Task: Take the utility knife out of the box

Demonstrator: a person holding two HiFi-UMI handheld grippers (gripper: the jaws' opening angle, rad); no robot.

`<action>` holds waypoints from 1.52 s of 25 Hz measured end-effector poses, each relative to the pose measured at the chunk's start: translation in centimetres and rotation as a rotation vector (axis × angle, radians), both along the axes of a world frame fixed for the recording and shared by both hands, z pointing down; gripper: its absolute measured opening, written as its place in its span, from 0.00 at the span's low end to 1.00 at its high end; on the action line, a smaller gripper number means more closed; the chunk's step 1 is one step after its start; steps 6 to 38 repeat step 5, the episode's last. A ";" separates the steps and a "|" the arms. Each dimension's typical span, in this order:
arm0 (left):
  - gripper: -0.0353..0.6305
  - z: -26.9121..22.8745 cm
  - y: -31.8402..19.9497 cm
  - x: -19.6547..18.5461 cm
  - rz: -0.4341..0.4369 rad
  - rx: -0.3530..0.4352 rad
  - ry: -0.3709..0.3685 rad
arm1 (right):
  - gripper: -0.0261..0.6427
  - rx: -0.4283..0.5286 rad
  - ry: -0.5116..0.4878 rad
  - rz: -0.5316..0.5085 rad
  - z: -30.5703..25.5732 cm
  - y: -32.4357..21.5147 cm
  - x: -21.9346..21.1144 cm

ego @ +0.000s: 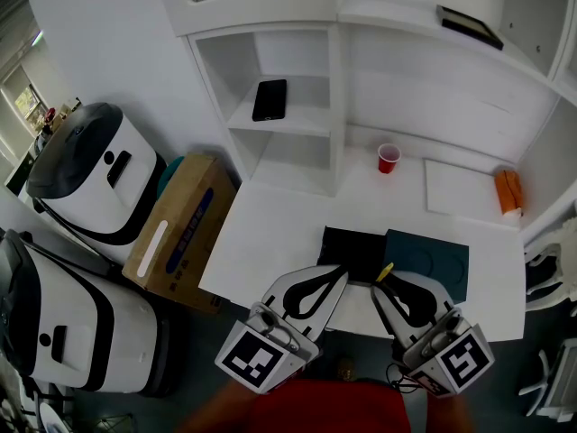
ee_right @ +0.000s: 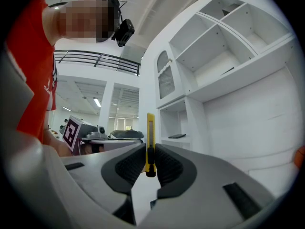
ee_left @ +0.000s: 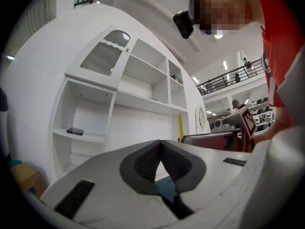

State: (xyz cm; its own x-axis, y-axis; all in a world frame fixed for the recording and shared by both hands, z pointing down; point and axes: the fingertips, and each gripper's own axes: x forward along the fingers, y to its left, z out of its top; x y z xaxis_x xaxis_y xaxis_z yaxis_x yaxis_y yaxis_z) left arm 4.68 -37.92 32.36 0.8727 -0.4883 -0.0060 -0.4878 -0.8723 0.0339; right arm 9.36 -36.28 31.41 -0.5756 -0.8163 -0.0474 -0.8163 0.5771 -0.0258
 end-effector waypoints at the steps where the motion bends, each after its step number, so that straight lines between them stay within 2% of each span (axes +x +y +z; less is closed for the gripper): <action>1: 0.07 0.0 0.0 0.0 -0.001 0.000 0.000 | 0.16 -0.002 0.001 -0.001 0.0 0.0 0.0; 38: 0.07 -0.2 0.0 -0.1 -0.004 -0.002 0.002 | 0.16 -0.001 0.002 -0.007 -0.2 0.0 -0.1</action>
